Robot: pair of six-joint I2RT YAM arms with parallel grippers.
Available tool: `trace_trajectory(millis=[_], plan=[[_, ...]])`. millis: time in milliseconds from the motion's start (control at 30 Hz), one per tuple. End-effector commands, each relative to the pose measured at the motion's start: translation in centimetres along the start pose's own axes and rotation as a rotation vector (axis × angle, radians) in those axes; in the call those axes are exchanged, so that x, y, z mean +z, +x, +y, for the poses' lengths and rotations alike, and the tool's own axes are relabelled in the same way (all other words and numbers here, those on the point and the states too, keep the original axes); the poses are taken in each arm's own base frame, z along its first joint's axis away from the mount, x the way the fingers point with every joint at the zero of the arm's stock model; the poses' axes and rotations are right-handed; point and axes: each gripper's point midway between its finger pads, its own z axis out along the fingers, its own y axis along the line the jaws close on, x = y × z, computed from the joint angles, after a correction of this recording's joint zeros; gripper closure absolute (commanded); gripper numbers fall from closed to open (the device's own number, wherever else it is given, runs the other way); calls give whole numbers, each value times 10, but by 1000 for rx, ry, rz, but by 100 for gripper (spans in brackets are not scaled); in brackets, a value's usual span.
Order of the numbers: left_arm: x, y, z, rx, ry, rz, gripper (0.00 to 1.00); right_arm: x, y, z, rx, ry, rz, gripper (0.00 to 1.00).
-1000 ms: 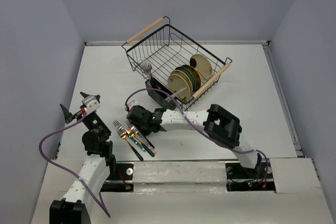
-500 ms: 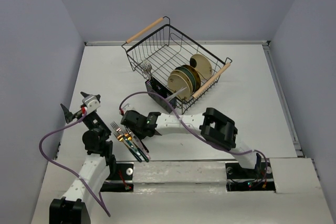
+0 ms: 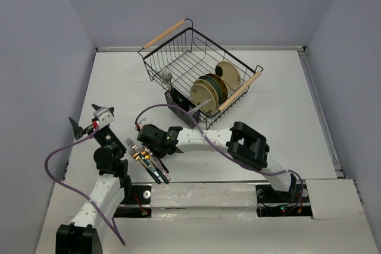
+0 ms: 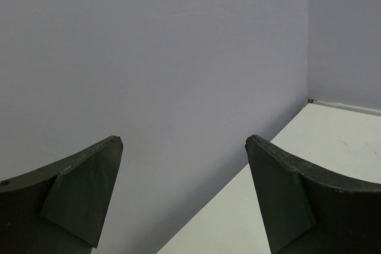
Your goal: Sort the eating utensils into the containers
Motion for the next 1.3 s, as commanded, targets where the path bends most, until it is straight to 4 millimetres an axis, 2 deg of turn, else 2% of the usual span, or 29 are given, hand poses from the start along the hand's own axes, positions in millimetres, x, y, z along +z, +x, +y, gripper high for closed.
trace_trajectory(millis=[0, 167, 300, 633, 933, 1067, 1167, 1267], plan=[[-24, 40, 2, 25, 10, 33, 1, -25, -34, 23, 18, -101, -100, 67], [-24, 41, 2, 28, 10, 35, 1, -34, -40, 20, 21, -99, -135, 66], [-24, 40, 2, 29, 9, 35, 1, -34, -42, 26, 18, -136, -148, 64], [-24, 41, 2, 34, 12, 35, 1, -9, -30, 23, 1, -95, -114, 64], [-24, 41, 3, 34, 10, 35, 1, 16, -12, 15, 14, -79, -56, 65], [-24, 41, 2, 35, 12, 35, 1, 28, 0, 20, 9, -94, -13, 64], [-25, 42, 2, 36, 11, 37, 1, 34, 5, 9, 39, -44, 14, 64], [-24, 41, 3, 35, 8, 35, 1, 31, 8, -14, 87, 61, 20, 66]])
